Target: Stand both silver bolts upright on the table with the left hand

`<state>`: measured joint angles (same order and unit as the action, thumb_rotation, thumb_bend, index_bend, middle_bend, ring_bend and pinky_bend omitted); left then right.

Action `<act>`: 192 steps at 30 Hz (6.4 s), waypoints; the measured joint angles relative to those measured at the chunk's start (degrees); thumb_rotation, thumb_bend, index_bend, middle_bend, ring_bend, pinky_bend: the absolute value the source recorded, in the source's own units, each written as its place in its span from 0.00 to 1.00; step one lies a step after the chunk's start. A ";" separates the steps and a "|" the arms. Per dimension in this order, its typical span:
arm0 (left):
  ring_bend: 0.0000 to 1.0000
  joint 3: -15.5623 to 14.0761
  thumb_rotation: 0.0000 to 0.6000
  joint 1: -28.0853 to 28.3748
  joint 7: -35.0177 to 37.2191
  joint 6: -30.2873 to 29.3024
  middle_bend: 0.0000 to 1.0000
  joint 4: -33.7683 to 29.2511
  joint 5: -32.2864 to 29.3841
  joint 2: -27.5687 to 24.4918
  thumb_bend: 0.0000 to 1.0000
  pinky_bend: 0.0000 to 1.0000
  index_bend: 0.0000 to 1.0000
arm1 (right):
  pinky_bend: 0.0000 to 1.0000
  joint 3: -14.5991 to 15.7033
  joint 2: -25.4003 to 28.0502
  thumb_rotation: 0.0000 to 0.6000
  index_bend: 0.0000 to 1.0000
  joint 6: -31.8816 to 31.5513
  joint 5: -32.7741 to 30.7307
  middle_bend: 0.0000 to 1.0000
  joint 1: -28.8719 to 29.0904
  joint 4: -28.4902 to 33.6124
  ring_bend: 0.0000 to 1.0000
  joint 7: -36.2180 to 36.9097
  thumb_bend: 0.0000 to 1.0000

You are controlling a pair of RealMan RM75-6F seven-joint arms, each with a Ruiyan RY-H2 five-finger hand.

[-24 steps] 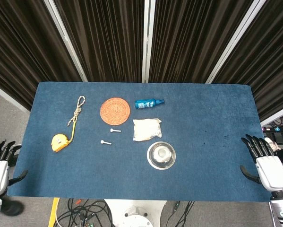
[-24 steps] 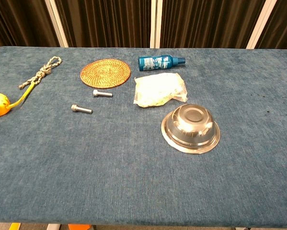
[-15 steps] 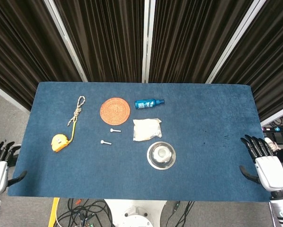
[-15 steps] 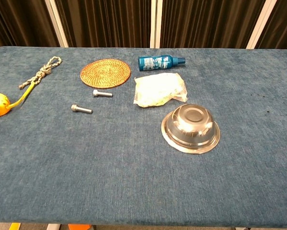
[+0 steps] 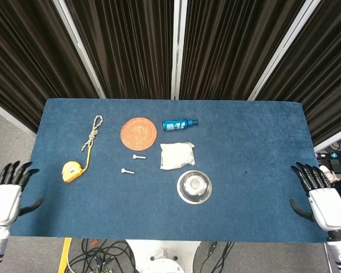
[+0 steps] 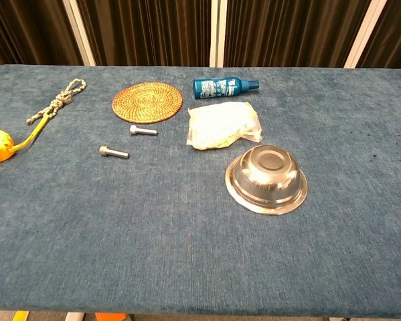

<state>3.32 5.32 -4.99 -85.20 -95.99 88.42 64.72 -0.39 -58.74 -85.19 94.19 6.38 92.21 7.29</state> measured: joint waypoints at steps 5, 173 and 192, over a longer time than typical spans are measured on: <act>0.05 2.51 1.00 5.93 -0.21 4.34 0.19 -1.78 2.02 -0.26 0.16 0.00 0.32 | 0.00 -0.01 0.07 1.00 0.00 0.03 0.27 0.05 0.19 0.42 0.00 -0.33 0.22; 0.03 12.16 1.00 51.88 -46.68 31.79 0.17 25.01 -53.23 38.89 0.28 0.00 0.45 | 0.00 -0.18 2.10 1.00 0.00 1.65 -2.67 0.06 -0.52 2.60 0.00 -2.57 0.22; 0.03 10.12 1.00 55.12 -48.83 32.38 0.17 20.81 -60.76 37.71 0.35 0.00 0.47 | 0.00 -0.17 1.87 1.00 0.00 1.60 -2.99 0.06 -0.81 2.01 0.00 -1.96 0.22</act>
<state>13.44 60.45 -53.82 -52.82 -75.18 27.65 102.43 -0.55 -56.87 -83.59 91.20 5.56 94.22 5.33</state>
